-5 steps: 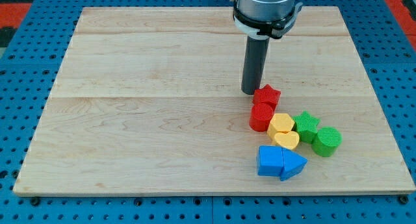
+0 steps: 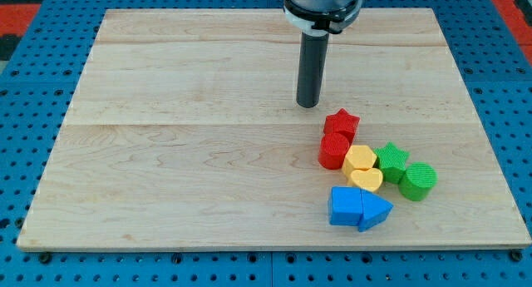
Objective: Move the red star and red circle to wards the up
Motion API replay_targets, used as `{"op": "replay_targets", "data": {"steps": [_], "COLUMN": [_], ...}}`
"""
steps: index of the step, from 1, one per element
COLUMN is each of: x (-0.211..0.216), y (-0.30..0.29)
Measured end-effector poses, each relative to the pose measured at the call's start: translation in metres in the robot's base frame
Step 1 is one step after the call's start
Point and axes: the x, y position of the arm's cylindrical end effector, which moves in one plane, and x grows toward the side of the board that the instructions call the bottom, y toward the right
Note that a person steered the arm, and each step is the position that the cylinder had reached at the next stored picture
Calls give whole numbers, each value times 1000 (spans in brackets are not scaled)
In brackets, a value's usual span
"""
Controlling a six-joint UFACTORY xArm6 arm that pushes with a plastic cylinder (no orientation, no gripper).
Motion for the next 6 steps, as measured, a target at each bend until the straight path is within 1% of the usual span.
{"op": "replay_targets", "data": {"steps": [1,2,3,4,5,6], "x": [30,86,115,112,86,51], "y": [0,-7,0,42,52,52]}}
